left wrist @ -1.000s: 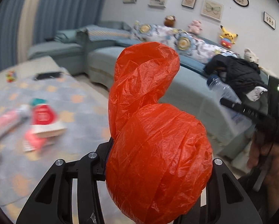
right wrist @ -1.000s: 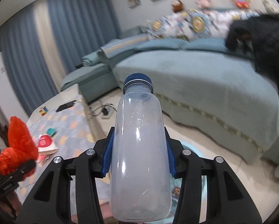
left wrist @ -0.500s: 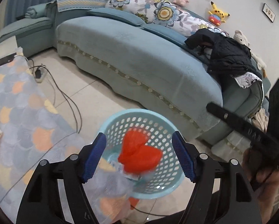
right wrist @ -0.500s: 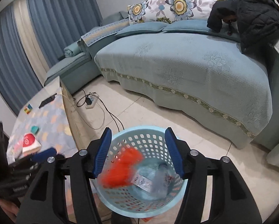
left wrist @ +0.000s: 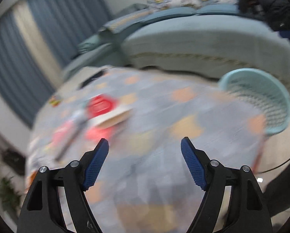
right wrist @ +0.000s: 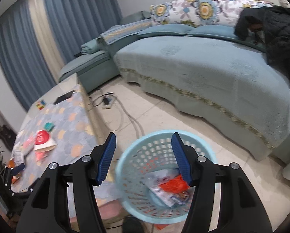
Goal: Collect trash
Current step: 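Grasp the orange wrapper with the left tool while the right tool grasps the red-white paper cup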
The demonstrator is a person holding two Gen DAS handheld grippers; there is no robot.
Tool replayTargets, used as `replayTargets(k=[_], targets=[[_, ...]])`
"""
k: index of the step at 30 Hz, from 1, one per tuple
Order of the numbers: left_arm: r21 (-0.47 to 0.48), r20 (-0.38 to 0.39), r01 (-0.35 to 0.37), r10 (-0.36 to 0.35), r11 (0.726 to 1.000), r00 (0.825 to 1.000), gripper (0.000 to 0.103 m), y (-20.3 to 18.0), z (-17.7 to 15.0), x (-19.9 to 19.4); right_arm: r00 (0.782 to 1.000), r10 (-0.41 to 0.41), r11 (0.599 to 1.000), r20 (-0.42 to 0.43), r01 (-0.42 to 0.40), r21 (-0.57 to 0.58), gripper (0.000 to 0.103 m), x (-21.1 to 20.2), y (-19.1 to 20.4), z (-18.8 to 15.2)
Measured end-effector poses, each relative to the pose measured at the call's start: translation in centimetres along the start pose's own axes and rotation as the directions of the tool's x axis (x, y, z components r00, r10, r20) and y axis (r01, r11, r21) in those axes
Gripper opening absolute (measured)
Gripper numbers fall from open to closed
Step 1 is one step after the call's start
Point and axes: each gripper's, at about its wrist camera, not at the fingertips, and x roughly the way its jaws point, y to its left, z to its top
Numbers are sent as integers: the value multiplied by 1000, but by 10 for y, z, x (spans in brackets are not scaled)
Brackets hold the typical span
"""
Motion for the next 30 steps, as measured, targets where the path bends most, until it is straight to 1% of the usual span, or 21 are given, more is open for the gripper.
replayTargets(k=[2, 3, 4, 5, 6, 7, 8, 10, 11, 12, 14, 15, 18, 20, 22, 23, 25, 26, 27, 28, 30], targets=[[-64, -33, -117, 115, 991, 993, 80, 41, -16, 1, 997, 73, 997, -18, -72, 24, 56, 3, 11, 1], [-101, -56, -172, 167, 980, 984, 80, 61, -23, 4, 991, 126, 991, -36, -124, 45, 56, 6, 19, 1], [-128, -73, -209, 201, 969, 977, 80, 75, -24, 6, 985, 165, 985, -51, -162, 59, 56, 9, 27, 2], [-171, -100, -271, 257, 947, 961, 80, 99, -35, 9, 981, 183, 982, -59, -179, 61, 56, 10, 35, 2], [-199, -121, -313, 293, 929, 948, 80, 111, -40, 11, 977, 201, 979, -68, -197, 52, 56, 12, 48, 2], [-244, -153, -356, 327, 902, 933, 80, 129, -47, 12, 974, 212, 977, -74, -211, 32, 56, 14, 63, 1], [-317, -183, -381, 338, 868, 923, 80, 151, -56, 14, 972, 221, 975, -79, -221, 9, 56, 15, 77, 1], [-417, -200, -380, 325, 826, 925, 80, 177, -67, 10, 967, 238, 970, -86, -241, -29, 56, 16, 101, -1], [-468, -196, -365, 308, 805, 931, 81, 190, -72, 10, 963, 252, 965, -91, -258, -52, 56, 18, 118, -3], [-491, -188, -343, 288, 801, 939, 81, 197, -74, 11, 960, 261, 961, -97, -268, -65, 56, 20, 129, -5], [-539, -176, -279, 218, 795, 960, 81, 211, -77, 19, 954, 275, 954, -117, -286, -88, 56, 26, 154, -9], [-560, -171, -262, 200, 786, 965, 81, 218, -86, 20, 949, 288, 948, -130, -302, -103, 56, 29, 168, -13], [-621, -178, -232, 154, 749, 972, 80, 238, -90, 31, 939, 299, 932, -170, -325, -157, 56, 38, 205, -25], [-643, -182, -214, 125, 735, 975, 80, 235, -96, 35, 937, 292, 921, -193, -330, -208, 56, 43, 229, -36], [-687, -173, -174, 74, 705, 982, 80, 244, -101, 43, 933, 294, 907, -206, -341, -248, 56, 45, 246, -45], [-704, -166, -159, 57, 692, 984, 76, 248, -102, 45, 933, 295, 896, -208, -346, -277, 56, 46, 257, -50], [-719, -145, -128, 33, 683, 989, 55, 251, -105, 48, 936, 285, 884, -207, -340, -320, 56, 47, 271, -58], [-726, -126, -91, -1, 682, 992, 33, 253, -105, 49, 938, 276, 876, -208, -335, -347, 56, 48, 280, -62], [-728, -122, -74, -22, 681, 992, 8, 253, -105, 51, 939, 273, 871, -207, -333, -360, 56, 49, 285, -64], [-731, -123, -63, -41, 680, 992, 5, 253, -106, 53, 941, 270, 867, -205, -331, -373, 56, 50, 290, -67], [-749, -91, -17, -78, 662, 993, 2, 252, -106, 54, 942, 261, 859, -210, -326, -396, 56, 55, 300, -71]])
